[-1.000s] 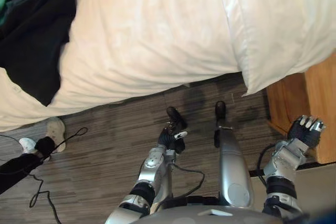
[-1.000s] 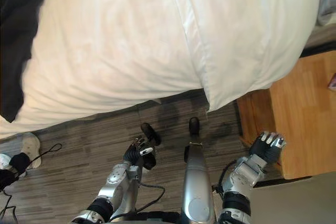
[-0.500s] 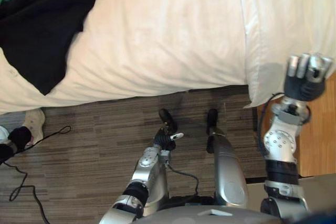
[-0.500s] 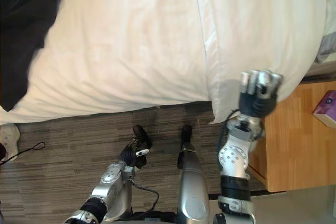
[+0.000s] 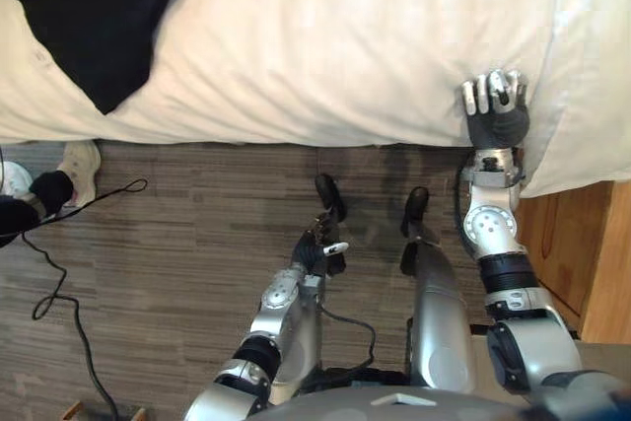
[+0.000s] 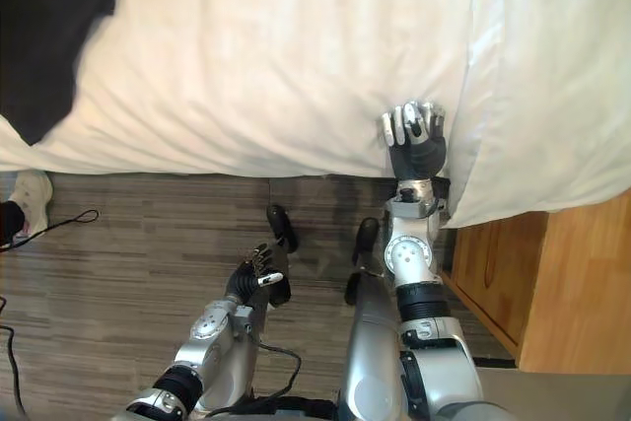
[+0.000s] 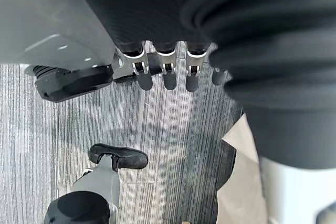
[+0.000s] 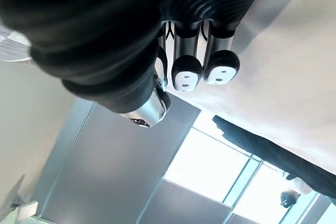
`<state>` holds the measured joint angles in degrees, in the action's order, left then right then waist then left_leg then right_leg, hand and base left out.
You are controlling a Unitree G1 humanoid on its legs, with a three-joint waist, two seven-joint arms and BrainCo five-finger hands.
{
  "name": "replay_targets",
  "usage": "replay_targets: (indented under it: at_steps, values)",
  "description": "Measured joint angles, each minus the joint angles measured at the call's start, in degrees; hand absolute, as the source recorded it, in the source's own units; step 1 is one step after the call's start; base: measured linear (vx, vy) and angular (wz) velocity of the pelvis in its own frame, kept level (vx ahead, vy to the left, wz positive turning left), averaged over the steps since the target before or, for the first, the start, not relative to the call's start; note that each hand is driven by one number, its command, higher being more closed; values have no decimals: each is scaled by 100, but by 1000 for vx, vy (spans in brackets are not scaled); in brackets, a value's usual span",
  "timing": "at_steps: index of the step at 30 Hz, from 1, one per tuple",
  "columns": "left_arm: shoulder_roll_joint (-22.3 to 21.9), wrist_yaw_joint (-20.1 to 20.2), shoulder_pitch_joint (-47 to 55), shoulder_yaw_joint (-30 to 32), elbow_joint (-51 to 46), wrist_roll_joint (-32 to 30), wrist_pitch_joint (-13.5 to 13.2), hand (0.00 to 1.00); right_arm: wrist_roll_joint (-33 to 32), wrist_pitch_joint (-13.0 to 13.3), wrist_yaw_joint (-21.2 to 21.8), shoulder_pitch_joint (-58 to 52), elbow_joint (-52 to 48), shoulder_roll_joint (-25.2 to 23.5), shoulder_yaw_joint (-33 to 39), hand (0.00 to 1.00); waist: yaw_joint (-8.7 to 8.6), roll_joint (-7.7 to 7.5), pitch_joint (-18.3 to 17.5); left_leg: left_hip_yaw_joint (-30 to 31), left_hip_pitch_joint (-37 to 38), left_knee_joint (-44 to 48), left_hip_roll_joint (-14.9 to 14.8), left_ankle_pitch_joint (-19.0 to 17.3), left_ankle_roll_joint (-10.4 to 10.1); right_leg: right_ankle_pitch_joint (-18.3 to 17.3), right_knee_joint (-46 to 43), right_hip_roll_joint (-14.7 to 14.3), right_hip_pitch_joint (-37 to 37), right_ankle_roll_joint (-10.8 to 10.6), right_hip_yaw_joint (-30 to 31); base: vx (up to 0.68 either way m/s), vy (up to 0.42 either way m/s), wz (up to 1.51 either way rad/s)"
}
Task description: Tidy the bed and pick cloth on bed and put in laundry
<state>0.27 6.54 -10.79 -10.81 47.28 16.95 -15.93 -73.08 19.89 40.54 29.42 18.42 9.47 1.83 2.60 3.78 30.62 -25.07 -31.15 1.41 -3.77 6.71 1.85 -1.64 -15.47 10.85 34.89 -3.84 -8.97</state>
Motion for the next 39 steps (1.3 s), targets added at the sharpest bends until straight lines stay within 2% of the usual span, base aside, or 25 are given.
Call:
replay_targets:
  at_steps: [4,5,6,7,8,10,13,14,18,19,20,21,22,23,24,26,27,29,32,36,37,39]
  values:
    - [-67,-13,1,25,-5,-7,4,0,43,-547,26,-265,112,-127,-50,100,-14,15,-5,-136,13,-49,-34,34,-4,11,-58,-23,104,35,51,19,-10,-13]
    - [-137,-19,1,35,-41,-8,11,0,153,-853,-93,-533,434,-253,-57,100,-26,15,-6,-185,16,-49,-60,36,-9,13,-58,-52,118,44,85,42,-20,-12]
    - [-186,-20,1,48,-54,-8,15,0,200,-981,-153,-678,654,-301,-64,100,-13,15,-5,-225,16,-50,-70,41,-17,14,-58,-69,135,46,131,57,-25,-15]
    - [-305,-40,4,112,-77,-8,28,0,458,-1201,-250,-967,1077,-399,-111,100,13,16,-5,-277,18,-50,-75,52,-33,15,-66,-81,173,47,193,52,-21,-16]
    - [-392,-59,7,203,-76,-7,51,0,719,-1317,-272,-1208,1337,-472,-242,100,-16,19,-4,-304,27,-50,-75,59,-23,15,-68,-79,185,47,204,73,-24,-19]
    - [-405,-67,7,233,-94,-5,84,0,1094,-1469,-272,-1697,1644,-619,-547,100,-83,19,-3,-384,98,-52,-78,62,-20,15,-73,-82,154,48,257,91,-19,-20]
    - [-407,-74,13,271,-90,-3,165,0,1504,-1483,-208,-2050,1946,-721,-705,100,-195,3,-3,-477,415,-70,-63,18,-76,20,-53,-86,-65,44,372,64,-11,-33]
    - [-403,-65,17,280,-44,-4,180,0,1682,-1398,-57,-2043,2146,-718,-703,0,-241,2,-3,-512,625,-78,-65,-19,-120,19,7,-101,-279,43,383,27,-12,-18]
    - [-362,-64,19,517,272,-19,164,0,1932,-1006,-5,-2043,2541,-643,-594,0,-293,-46,-15,-493,834,-114,-126,-71,-128,95,331,-200,-657,34,372,16,-8,-5]
    - [-335,-73,26,519,432,-47,149,0,2170,-784,-168,-2042,2719,-595,-486,0,-294,-48,-15,-469,888,-114,-123,-86,-107,107,379,-205,-746,20,363,46,2,6]
    - [-320,-134,25,518,531,-93,138,0,2583,-515,-565,-2046,2884,-561,-411,0,-299,-69,-26,-434,942,-111,-108,-94,-96,113,398,-200,-820,16,358,55,6,5]
    - [-310,-212,8,519,581,-147,138,0,2927,-388,-874,-2044,2937,-541,-397,0,-300,-91,-35,-425,986,-110,-100,-102,-82,118,409,-202,-874,11,356,72,7,4]
    - [-273,-416,-18,520,655,-252,153,0,3757,-196,-1535,-2043,3119,-491,-388,0,-301,-129,-45,-392,1108,-76,-90,-100,-68,126,441,-210,-1038,-2,343,81,7,3]
    - [-220,-610,-19,510,764,-301,157,0,4699,-107,-2243,-2044,3316,-474,-362,0,-295,-162,-57,-305,1242,-7,-81,-150,-19,118,446,-198,-1241,-12,310,89,11,5]
    - [-182,-708,-16,514,799,-299,173,0,5160,-104,-2598,-2046,3392,-470,-351,0,-295,-196,-85,-275,1293,34,-76,-177,-28,97,440,-187,-1318,-18,298,96,24,9]
    - [-9,-925,-14,536,817,-301,346,0,6411,-294,-3686,-2072,3462,-459,-309,0,-288,-306,-138,-95,1414,485,-96,-460,-5,-216,65,-123,-1558,15,207,83,10,27]
    - [9,-958,-9,554,810,-303,401,0,6641,-391,-3902,-2100,3453,-471,-264,0,-296,-326,-149,-13,1418,657,-121,-581,-9,-351,-114,-110,-1597,40,198,70,-26,54]
    - [85,-1162,27,822,710,-324,619,0,7406,-845,-4521,-2241,3309,-466,-215,0,-260,-412,-192,314,1390,1459,-173,-1012,-38,-897,-838,-19,-1752,64,185,53,-51,57]
    - [240,-1353,100,946,550,-369,794,0,8035,-1204,-4722,-2302,3295,-421,-26,0,-196,-462,-260,417,1279,2259,-281,-1377,-53,-1294,-1435,89,-1779,20,116,13,-55,21]
    - [363,-1396,135,1176,460,171,935,0,7751,-1381,-4470,-2568,3045,-327,390,0,-293,-432,-287,513,930,3517,-643,-2060,24,-1687,-2189,230,-1771,-62,-72,-14,-14,13]
    - [379,-1388,137,1250,463,182,951,0,7564,-1408,-4429,-2645,3040,-282,409,0,-298,-451,-302,527,913,3613,-640,-2152,65,-1737,-2290,286,-1762,-95,-89,-2,38,12]
    - [348,-1302,203,1517,468,210,1029,0,7280,-1476,-4285,-2935,3109,-209,485,0,-284,-590,-390,492,1045,3220,-337,-2072,55,-1722,-2189,472,-1759,-209,16,26,74,14]
